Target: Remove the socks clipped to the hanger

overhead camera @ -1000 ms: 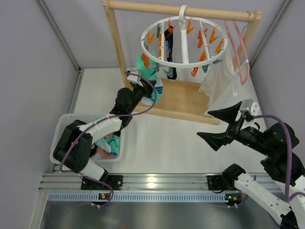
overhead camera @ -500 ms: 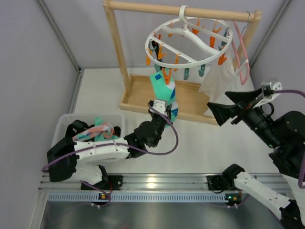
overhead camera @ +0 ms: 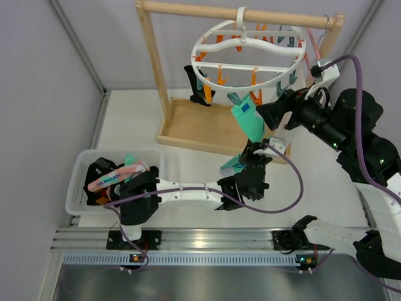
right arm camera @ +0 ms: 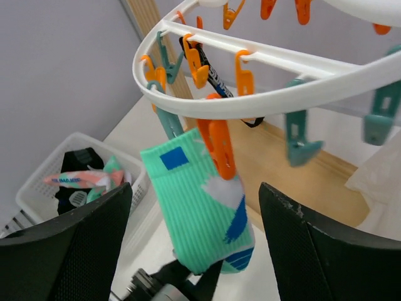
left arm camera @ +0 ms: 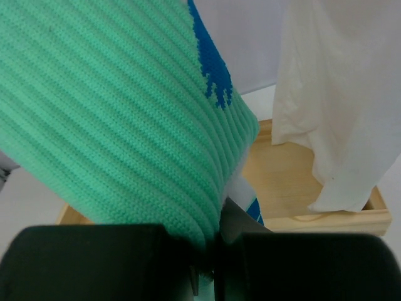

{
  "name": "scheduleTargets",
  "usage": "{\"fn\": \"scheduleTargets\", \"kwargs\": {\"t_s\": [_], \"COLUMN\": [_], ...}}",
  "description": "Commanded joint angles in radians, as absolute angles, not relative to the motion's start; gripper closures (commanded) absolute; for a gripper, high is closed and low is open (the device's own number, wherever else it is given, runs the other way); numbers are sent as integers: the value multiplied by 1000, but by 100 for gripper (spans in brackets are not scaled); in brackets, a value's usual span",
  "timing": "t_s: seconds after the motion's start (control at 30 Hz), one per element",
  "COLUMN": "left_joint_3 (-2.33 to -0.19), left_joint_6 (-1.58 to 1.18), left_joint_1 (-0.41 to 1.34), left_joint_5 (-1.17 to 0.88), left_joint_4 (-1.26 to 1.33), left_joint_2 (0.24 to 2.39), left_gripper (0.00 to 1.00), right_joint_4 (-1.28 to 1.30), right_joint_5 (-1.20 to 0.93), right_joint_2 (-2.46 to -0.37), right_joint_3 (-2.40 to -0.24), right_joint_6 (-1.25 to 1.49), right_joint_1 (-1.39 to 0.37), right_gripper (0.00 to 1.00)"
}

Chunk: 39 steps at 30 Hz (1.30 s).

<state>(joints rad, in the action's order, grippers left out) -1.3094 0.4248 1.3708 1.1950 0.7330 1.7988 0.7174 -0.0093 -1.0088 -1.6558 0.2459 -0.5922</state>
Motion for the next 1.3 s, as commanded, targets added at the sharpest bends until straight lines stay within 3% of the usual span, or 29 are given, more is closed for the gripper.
{"fn": "scheduleTargets", "kwargs": {"t_s": [0.0,0.3,0.67,1.27], "left_joint_3": [-1431,-1687,-1764,-1744], "left_joint_6": [624,931,1002,959], "left_joint_1": [1387,1387,1374,1374], "left_joint_5": [1273,1255,1230,1224], "left_joint_4": [758,759,758,756], "left_joint_2": [1911,2132,2174,2160], "left_gripper": [100,100,100,100], "right_joint_4": [840,1031,1083,993], "right_joint_5": [-54,96,674,900], "right_joint_2": [-1061,-1230,-1394,-1508], "right_joint_3": [-1764,-2000,-2092,-2072], "right_joint_6": [203,97,-26,-144], "right_joint_1": [-584,-627,-926,-945], "right_gripper": [23,29,34,38]}}
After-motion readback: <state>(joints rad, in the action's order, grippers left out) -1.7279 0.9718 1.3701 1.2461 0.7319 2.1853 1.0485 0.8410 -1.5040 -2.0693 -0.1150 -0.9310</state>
